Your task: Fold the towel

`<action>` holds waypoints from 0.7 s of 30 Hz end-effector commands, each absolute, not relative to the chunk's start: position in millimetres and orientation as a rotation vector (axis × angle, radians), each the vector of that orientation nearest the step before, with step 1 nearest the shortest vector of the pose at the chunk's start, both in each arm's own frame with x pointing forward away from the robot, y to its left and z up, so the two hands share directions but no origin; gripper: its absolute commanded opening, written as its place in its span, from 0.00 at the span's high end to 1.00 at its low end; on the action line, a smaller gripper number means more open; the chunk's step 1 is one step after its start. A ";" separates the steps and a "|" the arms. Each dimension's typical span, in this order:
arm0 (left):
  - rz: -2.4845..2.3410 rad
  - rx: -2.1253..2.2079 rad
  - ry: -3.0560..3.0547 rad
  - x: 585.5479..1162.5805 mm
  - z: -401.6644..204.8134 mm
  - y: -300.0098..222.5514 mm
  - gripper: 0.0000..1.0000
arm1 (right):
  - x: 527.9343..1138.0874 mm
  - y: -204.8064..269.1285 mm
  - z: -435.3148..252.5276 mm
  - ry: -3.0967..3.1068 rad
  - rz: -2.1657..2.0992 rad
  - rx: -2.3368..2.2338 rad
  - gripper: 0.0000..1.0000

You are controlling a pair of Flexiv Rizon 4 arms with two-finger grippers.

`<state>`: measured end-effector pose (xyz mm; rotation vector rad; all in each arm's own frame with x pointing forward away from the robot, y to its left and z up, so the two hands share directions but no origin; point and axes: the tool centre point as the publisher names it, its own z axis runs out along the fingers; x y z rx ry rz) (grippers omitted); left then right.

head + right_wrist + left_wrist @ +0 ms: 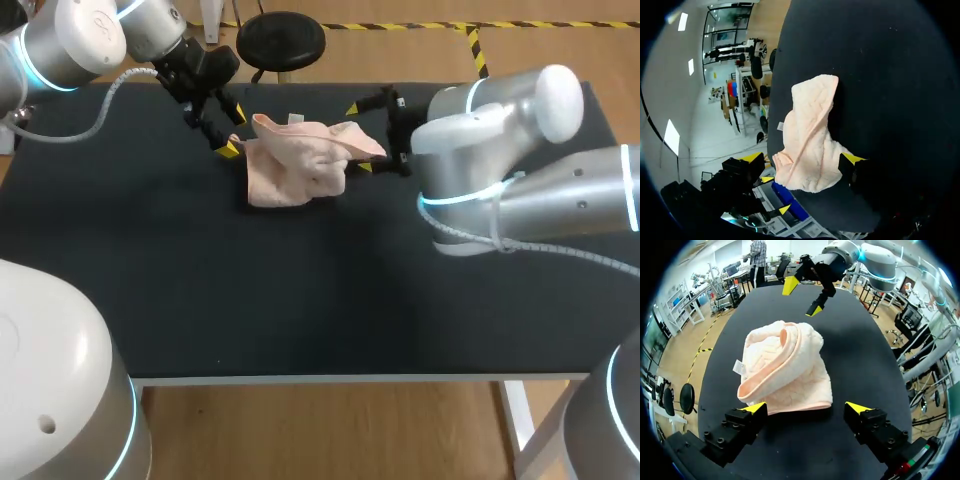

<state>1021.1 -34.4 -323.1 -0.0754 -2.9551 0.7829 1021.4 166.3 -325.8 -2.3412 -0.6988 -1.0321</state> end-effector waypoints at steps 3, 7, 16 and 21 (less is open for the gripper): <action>0.787 -0.077 -2.954 1021.2 -324.1 -34.0 0.00 | 1042.4 173.2 -329.4 -0.808 -0.874 -2.449 0.00; 0.787 -0.077 -2.954 1021.2 -324.1 -34.0 0.00 | 1046.3 168.3 -339.1 -0.826 -0.852 -2.473 0.00; 0.787 -0.077 -2.954 1021.2 -324.1 -34.0 0.00 | 1048.1 155.1 -359.5 -0.791 -0.834 -2.504 0.00; 0.787 -0.077 -2.954 1021.2 -324.1 -34.0 0.00 | 1050.5 152.1 -369.5 -0.788 -0.838 -2.512 0.40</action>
